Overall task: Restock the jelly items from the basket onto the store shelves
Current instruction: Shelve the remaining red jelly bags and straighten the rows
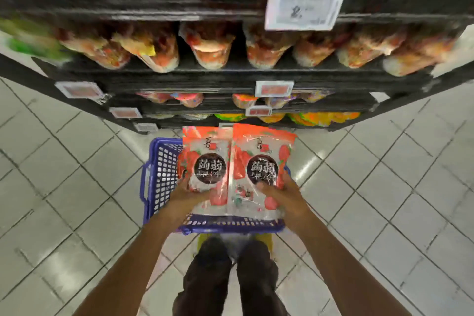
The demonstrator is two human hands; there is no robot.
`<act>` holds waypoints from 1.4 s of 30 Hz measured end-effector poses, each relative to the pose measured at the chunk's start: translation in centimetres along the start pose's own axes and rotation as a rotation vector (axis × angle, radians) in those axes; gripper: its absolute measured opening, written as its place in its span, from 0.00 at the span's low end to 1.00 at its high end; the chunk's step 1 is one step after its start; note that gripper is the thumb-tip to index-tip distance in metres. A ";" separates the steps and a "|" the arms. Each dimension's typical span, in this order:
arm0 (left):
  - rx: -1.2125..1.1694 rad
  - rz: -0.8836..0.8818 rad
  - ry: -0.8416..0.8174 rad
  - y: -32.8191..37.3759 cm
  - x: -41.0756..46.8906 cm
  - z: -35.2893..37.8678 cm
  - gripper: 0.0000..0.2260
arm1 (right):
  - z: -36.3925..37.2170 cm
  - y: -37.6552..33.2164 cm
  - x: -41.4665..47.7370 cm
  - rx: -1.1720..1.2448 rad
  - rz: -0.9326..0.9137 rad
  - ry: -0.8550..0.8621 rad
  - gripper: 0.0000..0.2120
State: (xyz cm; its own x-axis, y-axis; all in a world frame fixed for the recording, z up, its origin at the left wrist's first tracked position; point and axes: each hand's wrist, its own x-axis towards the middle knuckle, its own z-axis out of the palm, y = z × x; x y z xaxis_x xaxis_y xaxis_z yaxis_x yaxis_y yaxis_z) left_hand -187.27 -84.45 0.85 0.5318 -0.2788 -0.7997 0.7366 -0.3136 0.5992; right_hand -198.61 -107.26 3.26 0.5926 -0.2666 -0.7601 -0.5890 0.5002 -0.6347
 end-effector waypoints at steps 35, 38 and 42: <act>-0.055 0.832 -0.295 36.9 -34.4 10.4 0.11 | 0.7 -34.3 -37.2 0.253 -0.856 0.285 0.07; -0.023 0.843 -0.301 37.7 -33.8 12.5 0.12 | -1.6 -35.5 -36.8 0.251 -0.884 0.298 0.17; 0.009 0.832 -0.246 38.9 -32.5 14.9 0.14 | -4.7 -37.3 -35.6 0.215 -0.893 0.329 0.12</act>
State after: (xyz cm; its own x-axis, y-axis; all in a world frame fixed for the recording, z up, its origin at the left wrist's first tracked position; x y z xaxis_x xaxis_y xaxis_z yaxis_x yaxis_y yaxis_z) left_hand -182.07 -101.10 50.70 0.7898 -0.6092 -0.0711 0.1446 0.0723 0.9868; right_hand -200.31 -120.25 53.33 0.5702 -0.8208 -0.0338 0.1347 0.1340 -0.9818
